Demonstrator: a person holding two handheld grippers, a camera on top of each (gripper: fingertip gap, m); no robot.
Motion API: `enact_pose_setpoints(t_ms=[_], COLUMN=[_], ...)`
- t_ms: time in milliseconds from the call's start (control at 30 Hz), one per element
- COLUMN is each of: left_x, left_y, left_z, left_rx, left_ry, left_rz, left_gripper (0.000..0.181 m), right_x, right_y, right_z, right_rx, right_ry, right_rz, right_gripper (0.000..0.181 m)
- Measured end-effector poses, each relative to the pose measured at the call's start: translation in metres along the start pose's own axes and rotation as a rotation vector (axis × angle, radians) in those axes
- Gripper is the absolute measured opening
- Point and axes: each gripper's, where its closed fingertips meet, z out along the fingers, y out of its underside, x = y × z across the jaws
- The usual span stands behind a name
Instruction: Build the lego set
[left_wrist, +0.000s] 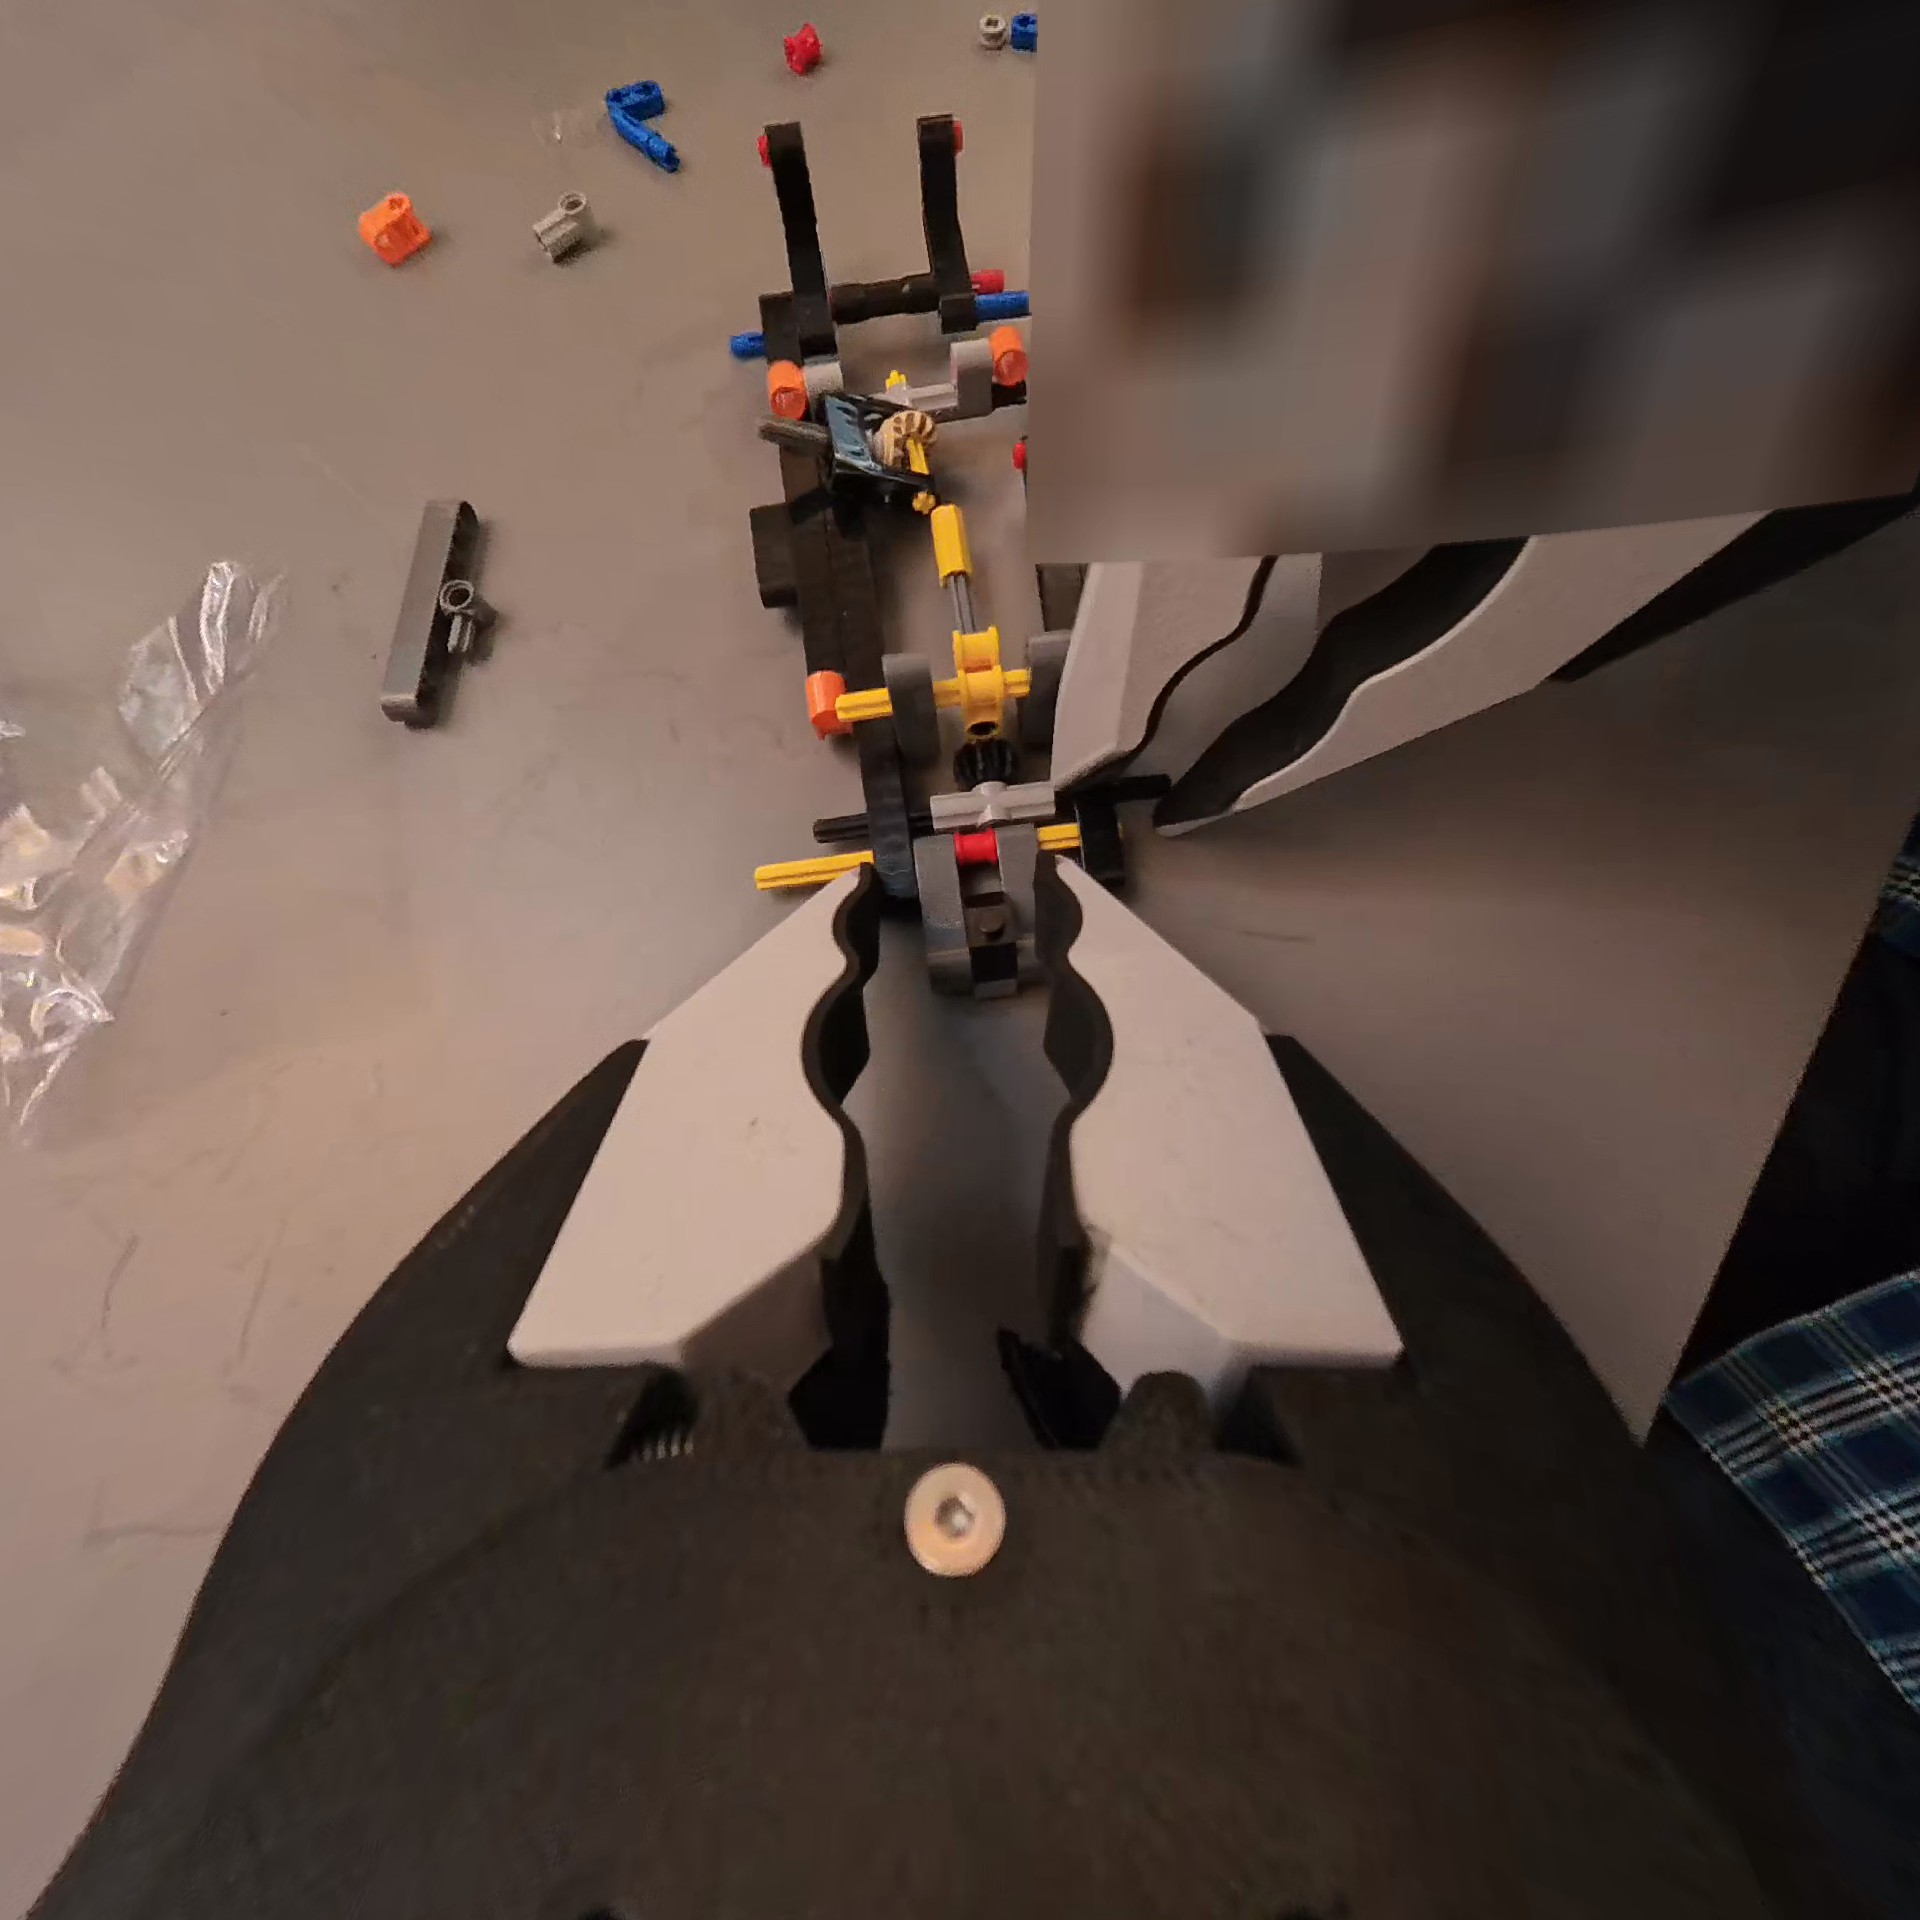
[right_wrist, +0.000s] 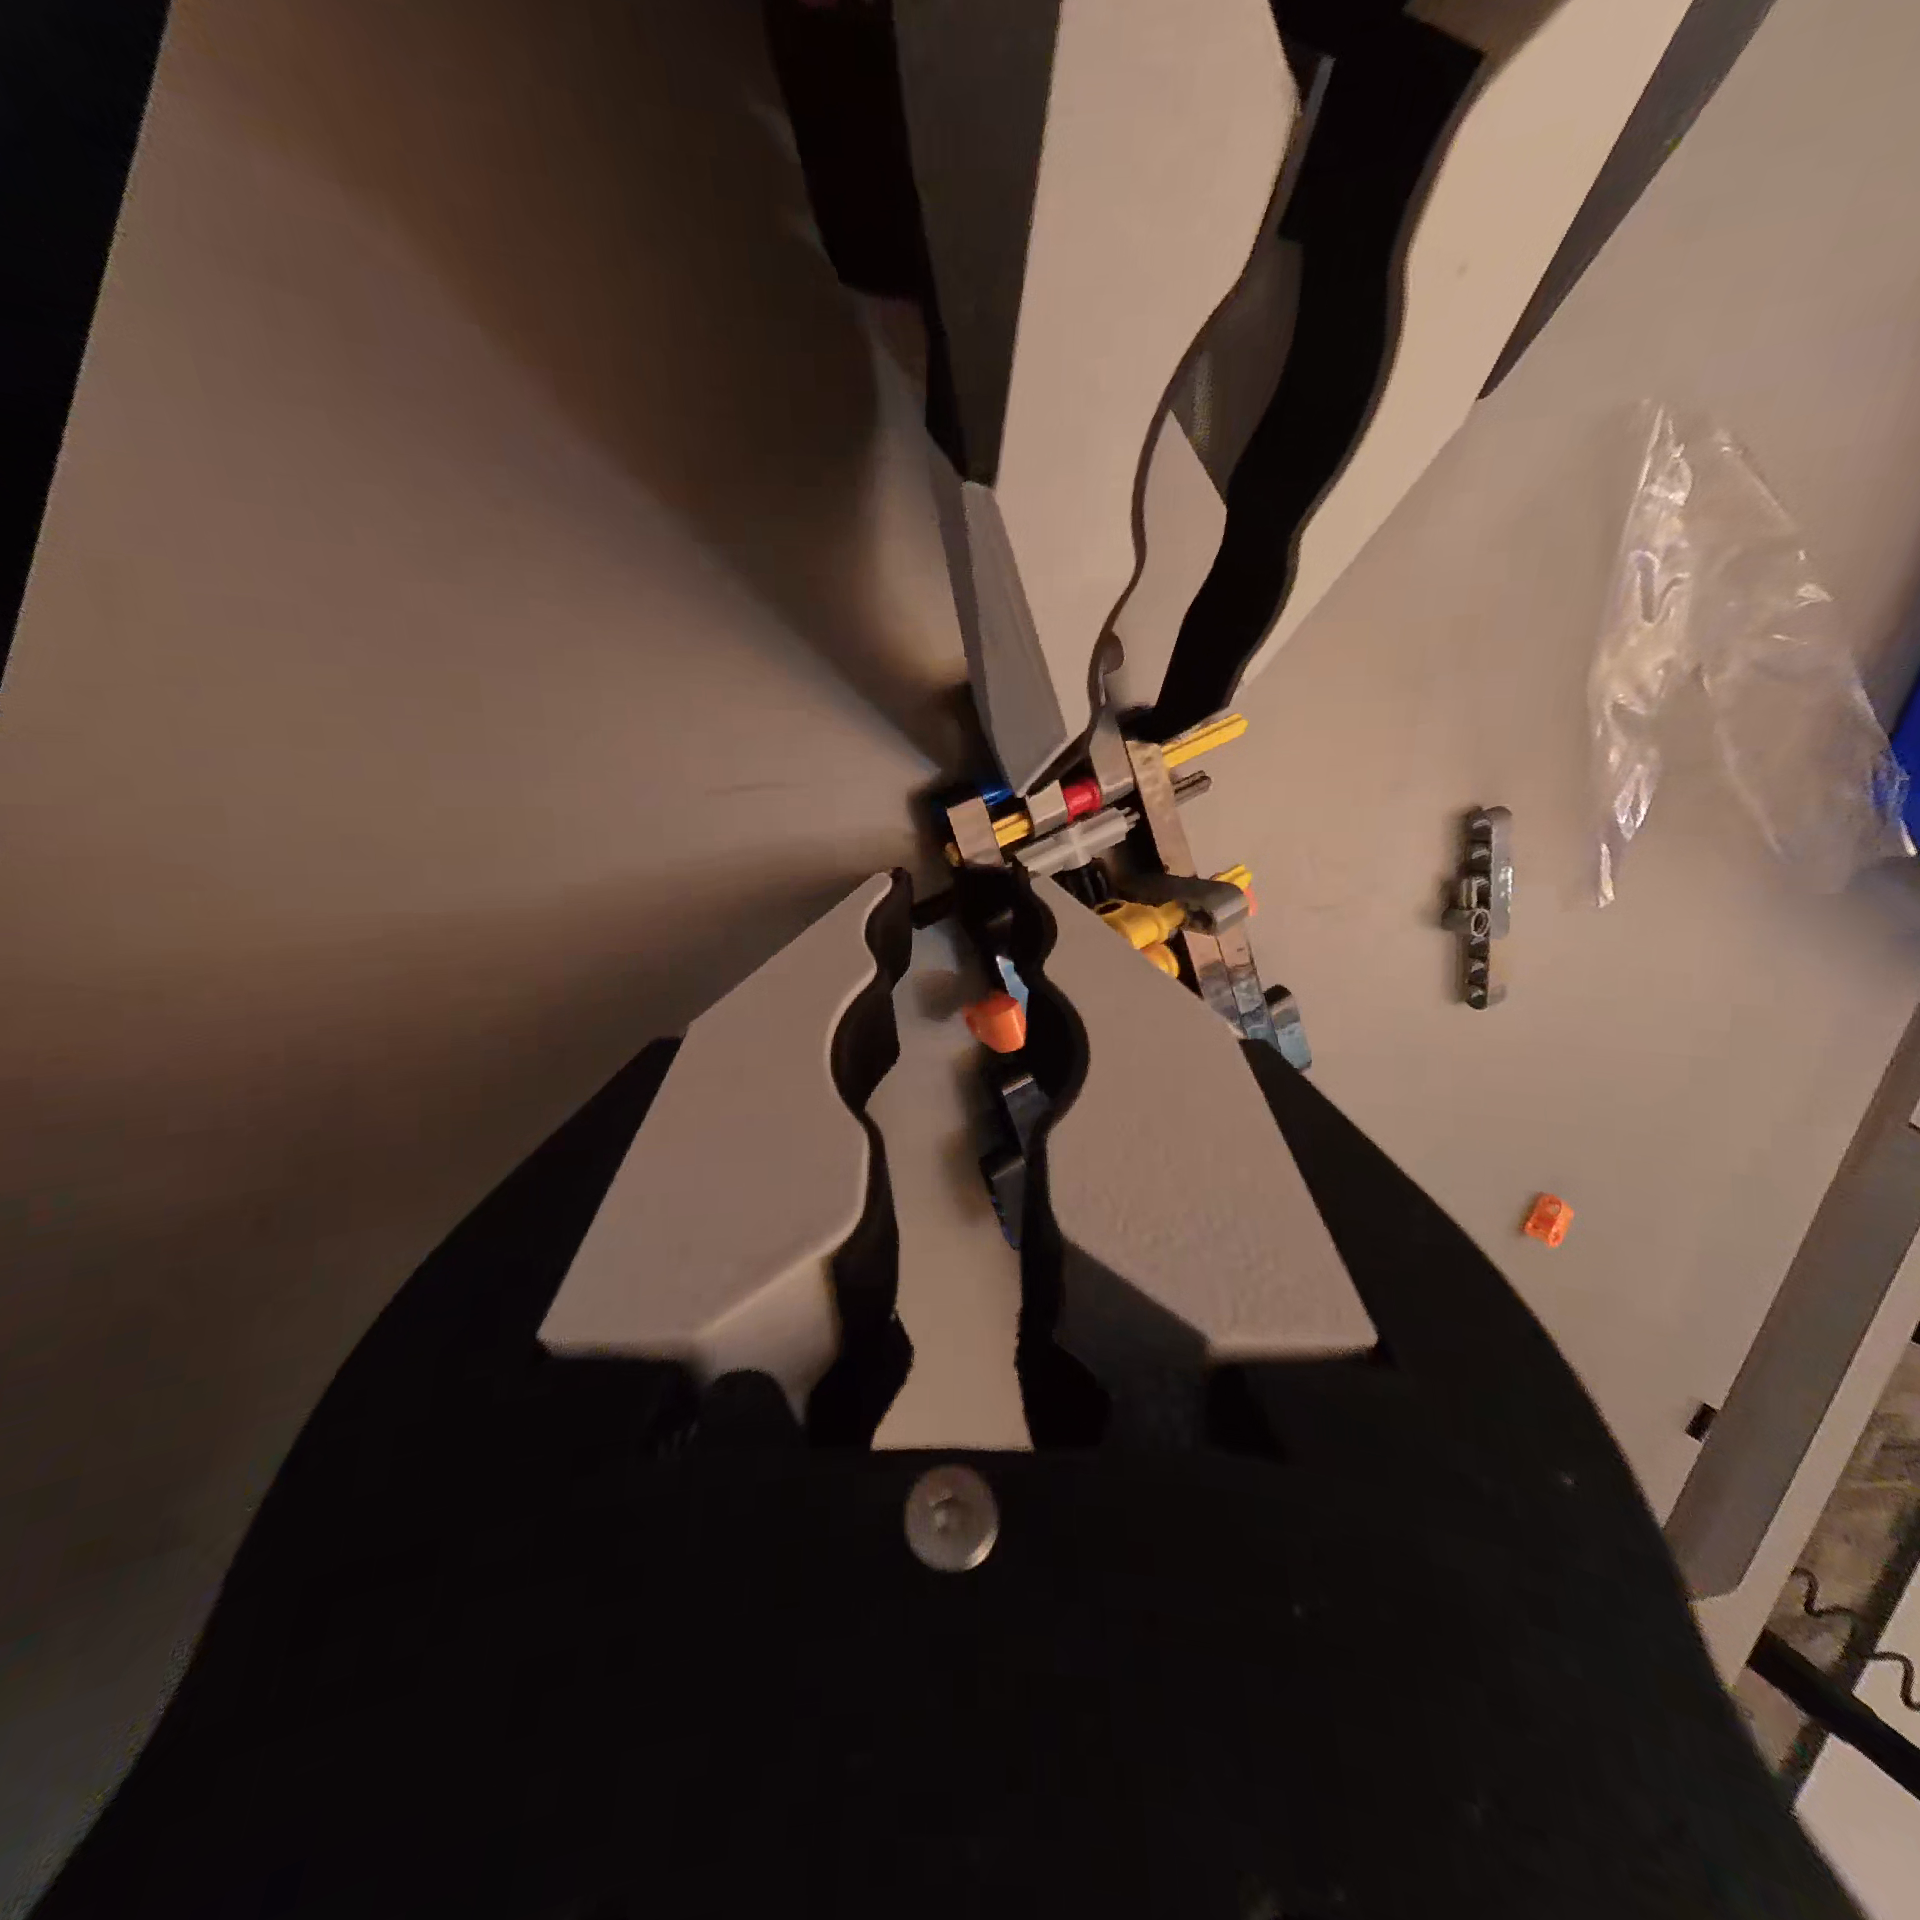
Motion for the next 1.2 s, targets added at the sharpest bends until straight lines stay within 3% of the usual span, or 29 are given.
enact_pose_setpoints(t_ms=[200,467,1200], left_x=[-0.0001,-0.0017,-0.0025], left_y=[-0.0037,-0.0055,-0.0062], left_z=[0.0039,0.007,0.0105], left_rx=[0.003,0.0,-0.008], left_ry=[-0.008,-0.006,-0.005], left_rz=[0.013,0.028,0.041], left_gripper=[0.028,0.028,0.029], right_x=[0.0035,0.0033,0.0039], right_y=[0.0024,0.0013,-0.0008], right_z=[0.0002,-0.0004,-0.001], right_rx=[0.032,0.082,0.155], right_ry=[-0.116,-0.247,-0.411], right_rz=[0.047,0.046,-0.036], right_gripper=[0.006,0.006,0.003])
